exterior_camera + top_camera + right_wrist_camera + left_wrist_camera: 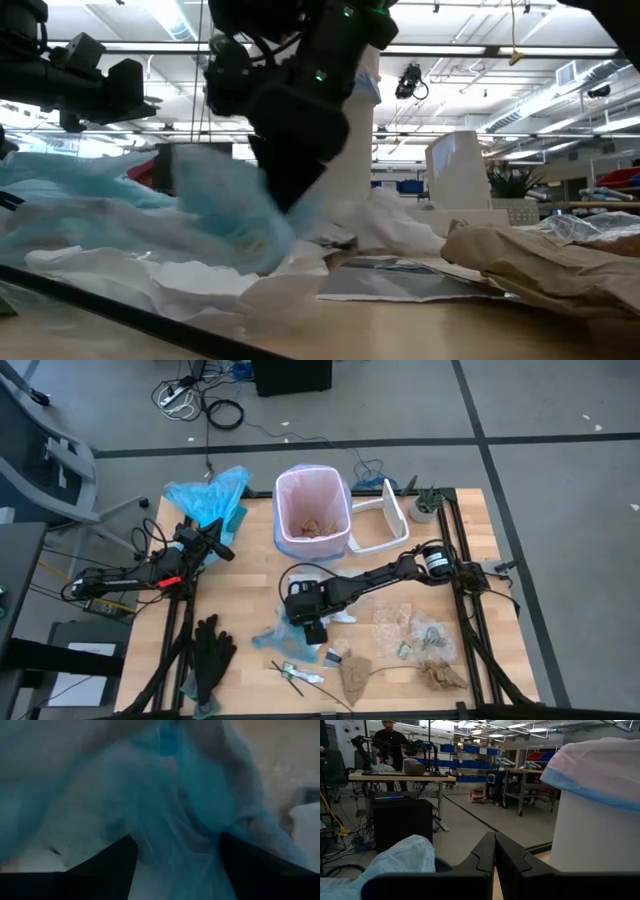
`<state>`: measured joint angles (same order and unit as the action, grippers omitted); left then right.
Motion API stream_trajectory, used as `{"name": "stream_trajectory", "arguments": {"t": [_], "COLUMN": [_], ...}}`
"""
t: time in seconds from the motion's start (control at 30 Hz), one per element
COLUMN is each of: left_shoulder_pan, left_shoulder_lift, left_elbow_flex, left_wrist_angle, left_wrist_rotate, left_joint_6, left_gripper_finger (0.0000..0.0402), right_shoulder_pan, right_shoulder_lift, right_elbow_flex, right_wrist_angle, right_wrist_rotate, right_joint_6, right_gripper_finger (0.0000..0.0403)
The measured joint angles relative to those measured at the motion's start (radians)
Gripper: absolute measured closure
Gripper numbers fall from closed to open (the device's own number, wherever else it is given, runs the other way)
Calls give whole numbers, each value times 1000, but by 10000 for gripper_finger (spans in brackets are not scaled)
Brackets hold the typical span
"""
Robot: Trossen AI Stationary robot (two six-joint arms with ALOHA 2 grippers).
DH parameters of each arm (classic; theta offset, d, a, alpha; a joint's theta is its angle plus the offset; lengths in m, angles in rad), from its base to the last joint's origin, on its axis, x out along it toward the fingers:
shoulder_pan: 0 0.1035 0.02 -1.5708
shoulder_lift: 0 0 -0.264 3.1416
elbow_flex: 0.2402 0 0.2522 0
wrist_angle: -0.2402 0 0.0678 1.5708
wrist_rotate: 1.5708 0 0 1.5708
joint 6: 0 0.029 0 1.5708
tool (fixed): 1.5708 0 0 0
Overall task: Place trash/remove bag and relplace
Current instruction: Put the blue plastic cellophane into the trash bin
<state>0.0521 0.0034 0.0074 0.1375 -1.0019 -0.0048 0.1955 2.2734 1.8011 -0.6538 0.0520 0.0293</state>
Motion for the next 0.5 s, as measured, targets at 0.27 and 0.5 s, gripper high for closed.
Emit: {"name": "stream_trajectory", "arguments": {"t": [0.27, 0.5], "left_shoulder_pan": [0, 0], "left_shoulder_lift": [0, 0], "left_elbow_flex": [0, 0], "left_wrist_angle": [0, 0], "left_wrist_rotate": [0, 0], "left_joint_6": [0, 0], "left_gripper_finger": [381, 381], "right_shoulder_pan": [31, 85], "right_shoulder_lift": [0, -5], "right_elbow_flex": [0, 0], "right_wrist_angle": [-100, -179], "right_wrist_rotate": [-120, -141], "right_joint_6": [-37, -60], "right_gripper_finger": [225, 364]}}
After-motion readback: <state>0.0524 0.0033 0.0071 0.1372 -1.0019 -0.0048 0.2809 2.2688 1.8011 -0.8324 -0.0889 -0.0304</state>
